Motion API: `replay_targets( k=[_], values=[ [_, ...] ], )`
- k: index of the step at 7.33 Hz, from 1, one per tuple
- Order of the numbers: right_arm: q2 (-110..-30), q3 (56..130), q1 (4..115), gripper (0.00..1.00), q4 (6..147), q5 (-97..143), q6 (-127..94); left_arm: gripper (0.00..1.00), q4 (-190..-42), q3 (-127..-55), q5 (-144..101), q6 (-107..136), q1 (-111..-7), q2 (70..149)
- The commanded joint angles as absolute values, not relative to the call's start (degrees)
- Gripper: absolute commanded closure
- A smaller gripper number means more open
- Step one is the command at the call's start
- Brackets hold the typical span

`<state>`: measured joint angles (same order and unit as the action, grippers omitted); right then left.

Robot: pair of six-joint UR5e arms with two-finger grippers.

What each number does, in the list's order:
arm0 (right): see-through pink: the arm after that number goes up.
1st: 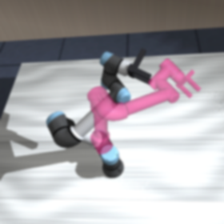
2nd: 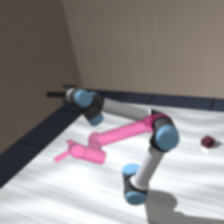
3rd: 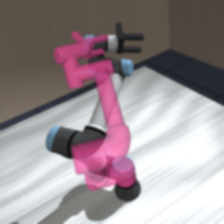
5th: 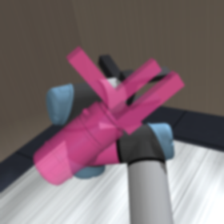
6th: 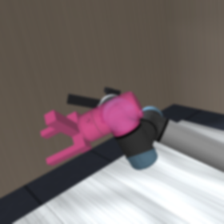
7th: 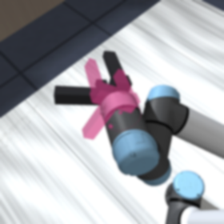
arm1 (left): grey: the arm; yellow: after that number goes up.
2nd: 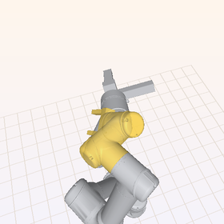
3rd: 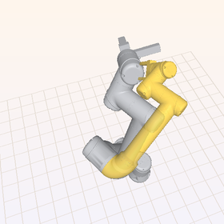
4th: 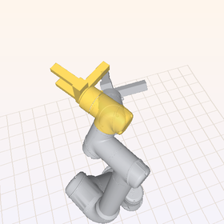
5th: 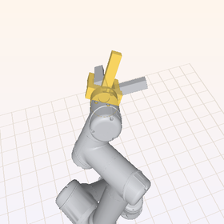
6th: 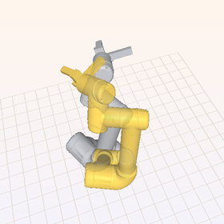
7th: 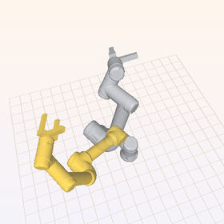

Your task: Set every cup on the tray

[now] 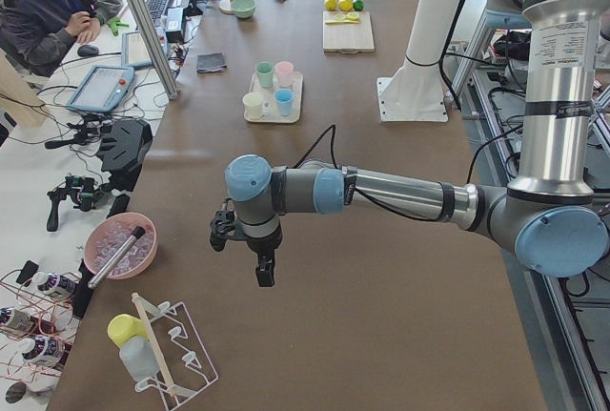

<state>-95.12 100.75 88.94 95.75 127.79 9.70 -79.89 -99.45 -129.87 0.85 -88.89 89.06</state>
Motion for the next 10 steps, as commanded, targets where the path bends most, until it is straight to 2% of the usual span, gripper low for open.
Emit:
replay_targets(
  k=[1,10],
  values=[
    [-95.1,100.4,88.9,0.00,95.7,127.8,9.8,0.02,-81.8,-99.2,-129.8,0.8,-88.7,89.1],
    [-95.3,100.4,88.8,0.00,95.7,129.9,9.9,0.02,-85.3,-99.1,-129.6,0.9,-88.7,88.5]
  ],
)
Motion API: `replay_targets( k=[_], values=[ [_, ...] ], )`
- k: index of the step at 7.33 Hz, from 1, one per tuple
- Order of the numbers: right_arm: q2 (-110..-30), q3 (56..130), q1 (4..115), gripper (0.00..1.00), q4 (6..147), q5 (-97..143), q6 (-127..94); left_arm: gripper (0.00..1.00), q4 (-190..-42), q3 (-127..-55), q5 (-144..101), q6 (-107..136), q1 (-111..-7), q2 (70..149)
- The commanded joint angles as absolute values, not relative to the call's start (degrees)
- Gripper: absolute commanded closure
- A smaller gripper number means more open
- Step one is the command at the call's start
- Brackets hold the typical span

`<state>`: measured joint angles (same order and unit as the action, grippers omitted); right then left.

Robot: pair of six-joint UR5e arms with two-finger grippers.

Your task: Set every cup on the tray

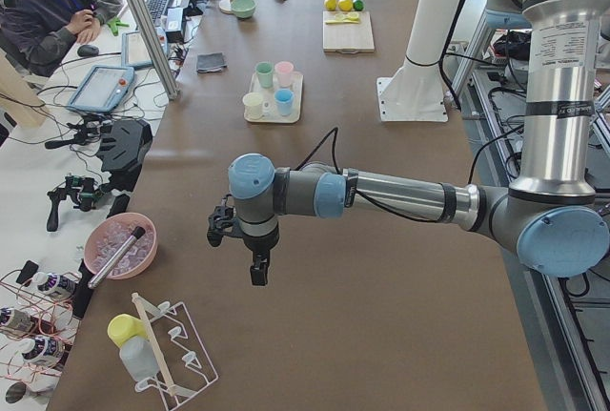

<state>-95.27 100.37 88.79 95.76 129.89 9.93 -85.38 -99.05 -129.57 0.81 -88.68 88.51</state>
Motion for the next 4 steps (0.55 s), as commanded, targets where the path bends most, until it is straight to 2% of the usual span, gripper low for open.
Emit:
replay_targets(
  k=[1,4],
  values=[
    [-95.3,100.4,88.8,0.00,95.8,129.9,9.9,0.02,-85.3,-99.1,-129.6,0.8,-88.7,88.4],
    [-95.3,100.3,88.7,0.00,95.8,130.9,10.0,0.02,-85.3,-99.1,-129.6,0.8,-88.6,88.4]
  ],
)
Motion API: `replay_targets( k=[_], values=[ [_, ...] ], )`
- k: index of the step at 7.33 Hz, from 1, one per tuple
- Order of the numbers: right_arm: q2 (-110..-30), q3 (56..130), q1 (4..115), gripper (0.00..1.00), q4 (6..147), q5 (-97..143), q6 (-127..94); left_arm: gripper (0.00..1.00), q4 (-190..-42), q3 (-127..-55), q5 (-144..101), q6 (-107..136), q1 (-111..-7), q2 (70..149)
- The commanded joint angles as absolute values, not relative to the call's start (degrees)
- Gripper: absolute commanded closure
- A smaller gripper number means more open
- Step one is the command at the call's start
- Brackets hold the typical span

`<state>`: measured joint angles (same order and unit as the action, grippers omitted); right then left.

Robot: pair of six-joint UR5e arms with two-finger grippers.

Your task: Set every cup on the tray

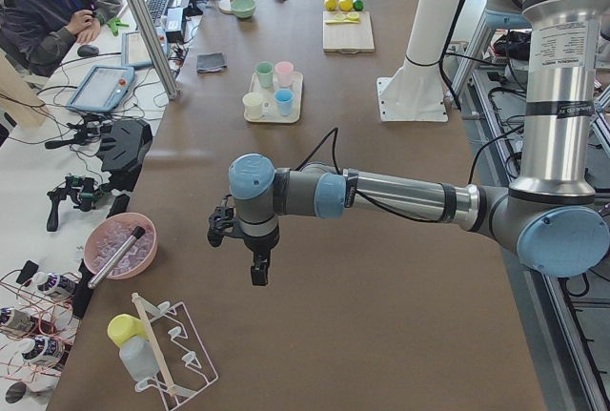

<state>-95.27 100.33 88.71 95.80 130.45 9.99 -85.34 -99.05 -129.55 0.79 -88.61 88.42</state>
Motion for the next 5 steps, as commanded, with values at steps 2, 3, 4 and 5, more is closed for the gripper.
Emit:
replay_targets(
  k=[2,3,4,5],
  values=[
    [-95.4,100.3,88.6,0.00,95.8,131.0,10.0,0.02,-85.3,-99.1,-129.6,0.8,-88.6,88.4],
    [-95.4,100.0,88.6,0.00,95.7,131.1,10.0,0.02,-85.3,-99.1,-129.6,0.9,-88.6,88.4],
    [-95.3,99.9,88.5,0.00,95.7,131.1,10.0,0.02,-85.3,-99.1,-129.6,0.8,-88.6,88.4],
    [-95.3,99.9,88.3,0.00,95.7,131.1,10.0,0.02,-85.3,-99.1,-129.6,0.8,-88.6,88.4]
  ],
)
